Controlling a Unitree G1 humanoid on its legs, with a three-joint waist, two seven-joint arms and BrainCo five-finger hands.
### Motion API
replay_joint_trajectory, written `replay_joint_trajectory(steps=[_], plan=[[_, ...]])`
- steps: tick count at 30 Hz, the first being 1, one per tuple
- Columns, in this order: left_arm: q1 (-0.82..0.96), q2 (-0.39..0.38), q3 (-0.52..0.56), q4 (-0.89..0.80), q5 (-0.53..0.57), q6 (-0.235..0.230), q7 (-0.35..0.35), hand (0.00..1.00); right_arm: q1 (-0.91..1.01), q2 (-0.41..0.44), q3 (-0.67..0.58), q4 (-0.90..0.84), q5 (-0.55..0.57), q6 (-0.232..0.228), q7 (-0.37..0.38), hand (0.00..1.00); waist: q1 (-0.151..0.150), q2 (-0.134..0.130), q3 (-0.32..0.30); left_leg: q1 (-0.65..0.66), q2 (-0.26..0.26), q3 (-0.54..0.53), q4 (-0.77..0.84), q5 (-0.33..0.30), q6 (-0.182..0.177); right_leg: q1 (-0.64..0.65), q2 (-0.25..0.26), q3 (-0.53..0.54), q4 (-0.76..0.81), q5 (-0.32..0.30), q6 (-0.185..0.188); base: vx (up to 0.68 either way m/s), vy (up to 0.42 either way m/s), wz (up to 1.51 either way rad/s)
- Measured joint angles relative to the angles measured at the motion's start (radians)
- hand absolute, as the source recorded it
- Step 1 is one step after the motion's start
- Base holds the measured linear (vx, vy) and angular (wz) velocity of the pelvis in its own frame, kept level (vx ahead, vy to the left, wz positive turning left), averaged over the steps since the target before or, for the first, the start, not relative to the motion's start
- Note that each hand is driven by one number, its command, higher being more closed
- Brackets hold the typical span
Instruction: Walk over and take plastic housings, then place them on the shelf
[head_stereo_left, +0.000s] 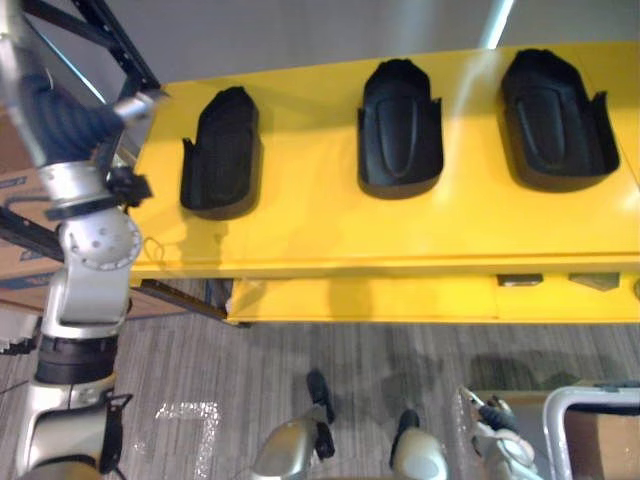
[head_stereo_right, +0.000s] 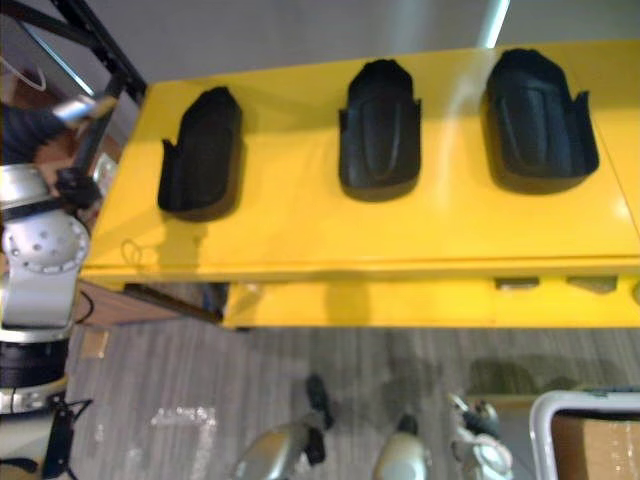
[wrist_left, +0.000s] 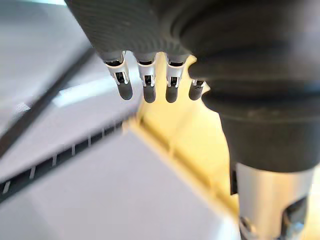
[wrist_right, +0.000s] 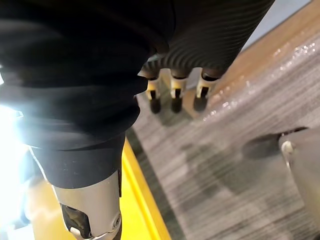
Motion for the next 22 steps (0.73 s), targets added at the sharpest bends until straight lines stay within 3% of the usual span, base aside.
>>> replay_joint_trajectory(steps=[4, 7, 12, 15, 19, 22], plan=[[0.11, -0.066, 0.137, -0.028, -0.007, -0.06, 0.113, 0.0, 0.008, 0.013, 0.02, 0.015, 0.0, -0.004, -0.01, 0.0, 0.008, -0.004, -0.002, 0.006, 0.001, -0.02, 0.001, 0.0, 0.0, 0.022, 0.001, -0.02, -0.006, 0.0, -0.001, 0.03, -0.013, 0.13], [0.21, -0.116, 0.225, -0.03, -0.038, -0.097, 0.157, 0.0, 0.018, 0.032, 0.027, 0.016, 0.0, -0.005, -0.02, 0.0, 0.016, -0.015, -0.004, 0.025, 0.0, -0.026, 0.0, -0.001, -0.001, 0.048, 0.002, -0.024, -0.017, -0.002, -0.002, 0.04, -0.02, 0.05], [0.374, -0.271, 0.361, 0.018, -0.092, -0.212, 0.314, 0.0, 0.044, 0.067, 0.036, 0.035, 0.001, -0.006, -0.023, 0.0, 0.038, -0.038, -0.018, 0.037, 0.0, -0.066, 0.0, -0.005, -0.006, 0.088, 0.012, -0.067, -0.026, -0.012, -0.009, 0.02, -0.023, 0.22], [0.467, -0.364, 0.425, 0.109, -0.136, -0.236, 0.392, 0.0, 0.054, 0.076, 0.04, 0.036, 0.014, -0.005, -0.023, 0.0, 0.054, -0.044, -0.033, 0.051, -0.001, -0.077, -0.001, -0.006, -0.007, 0.113, 0.013, -0.072, -0.037, -0.015, -0.01, 0.01, 0.001, 0.12], [0.554, -0.443, 0.412, 0.35, -0.223, -0.206, 0.345, 0.0, 0.067, 0.081, 0.082, 0.035, 0.021, -0.003, -0.022, 0.0, 0.063, -0.052, -0.058, 0.069, -0.004, -0.074, -0.001, -0.013, 0.0, 0.13, 0.009, -0.075, -0.041, -0.032, -0.007, 0.0, 0.0, 0.0], [0.596, -0.495, 0.319, 0.558, -0.324, -0.177, 0.159, 0.0, 0.066, 0.1, 0.109, 0.027, 0.025, -0.001, -0.022, 0.0, 0.063, -0.061, -0.073, 0.077, 0.0, -0.07, 0.0, -0.013, 0.001, 0.14, 0.009, -0.079, -0.047, -0.036, -0.004, 0.0, 0.0, 0.0]])
